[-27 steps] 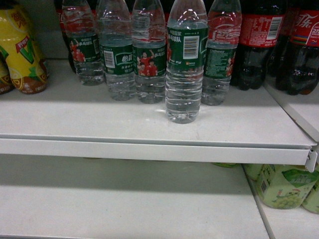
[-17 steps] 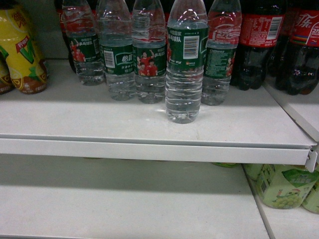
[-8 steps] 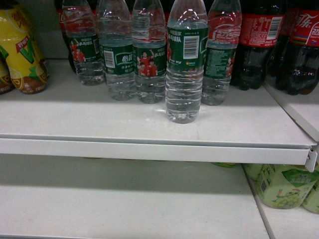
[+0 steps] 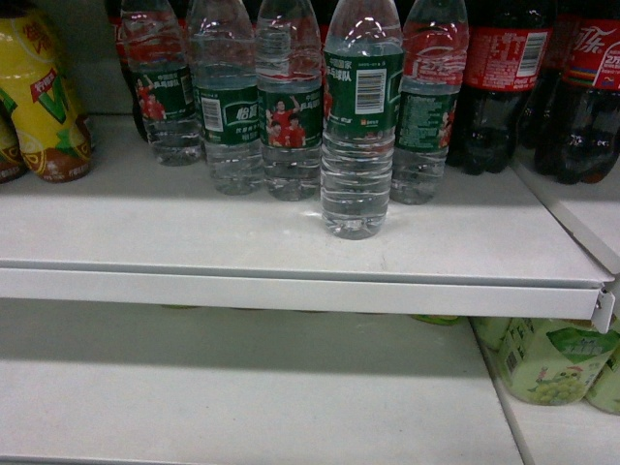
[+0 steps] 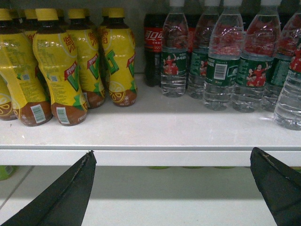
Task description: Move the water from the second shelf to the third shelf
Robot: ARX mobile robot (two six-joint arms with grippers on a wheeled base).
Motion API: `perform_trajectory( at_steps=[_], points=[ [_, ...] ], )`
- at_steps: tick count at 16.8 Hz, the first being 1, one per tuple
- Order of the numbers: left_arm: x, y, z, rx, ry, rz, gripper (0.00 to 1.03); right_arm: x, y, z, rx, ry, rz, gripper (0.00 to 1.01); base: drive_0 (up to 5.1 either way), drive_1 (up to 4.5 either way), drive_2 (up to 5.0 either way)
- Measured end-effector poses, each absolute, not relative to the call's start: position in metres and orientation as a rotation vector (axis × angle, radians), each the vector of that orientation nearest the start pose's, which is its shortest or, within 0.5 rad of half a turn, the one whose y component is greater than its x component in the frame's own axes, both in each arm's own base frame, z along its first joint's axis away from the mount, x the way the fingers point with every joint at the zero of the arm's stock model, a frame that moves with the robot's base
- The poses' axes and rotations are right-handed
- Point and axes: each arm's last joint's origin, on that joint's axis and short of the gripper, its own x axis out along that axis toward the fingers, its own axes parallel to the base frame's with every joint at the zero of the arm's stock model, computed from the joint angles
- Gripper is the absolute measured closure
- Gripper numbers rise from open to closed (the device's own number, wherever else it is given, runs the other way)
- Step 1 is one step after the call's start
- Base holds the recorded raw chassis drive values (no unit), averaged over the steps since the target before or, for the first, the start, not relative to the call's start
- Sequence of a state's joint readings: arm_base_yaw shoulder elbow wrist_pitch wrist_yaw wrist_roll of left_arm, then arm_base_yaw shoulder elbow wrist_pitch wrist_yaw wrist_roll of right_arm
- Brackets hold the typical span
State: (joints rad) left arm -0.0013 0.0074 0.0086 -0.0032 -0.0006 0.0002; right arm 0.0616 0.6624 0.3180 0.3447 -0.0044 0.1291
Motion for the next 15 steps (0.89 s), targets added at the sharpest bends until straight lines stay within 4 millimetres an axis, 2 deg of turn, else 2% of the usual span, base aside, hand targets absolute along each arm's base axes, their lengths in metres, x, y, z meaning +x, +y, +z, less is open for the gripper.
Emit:
perform_trajectory(
  at_steps=[5,11,12,15],
  points=[
    [0.098,0.000,0.166,0.000,0.002,-0.001,0.05,0.180,0.012,0.253,0.121,0.003,0.076,0.03,0.0,0.00,0.0],
    [0.098,0.000,0.166,0.000,0.002,-0.001,0.05,0.207,0.021,0.260,0.103,0.015,0.102,0.03,0.0,0.00,0.0],
    [0.098,0.000,0.166,0.000,0.002,0.000,0.05,0.214,0.025,0.259,0.099,0.023,0.111,0.03,0.0,0.00,0.0],
    [0.098,0.000,0.166,0.000,0.002,-0.001,0.05,0.233,0.048,0.238,0.060,0.066,0.155,0.03,0.0,0.00,0.0]
  ],
)
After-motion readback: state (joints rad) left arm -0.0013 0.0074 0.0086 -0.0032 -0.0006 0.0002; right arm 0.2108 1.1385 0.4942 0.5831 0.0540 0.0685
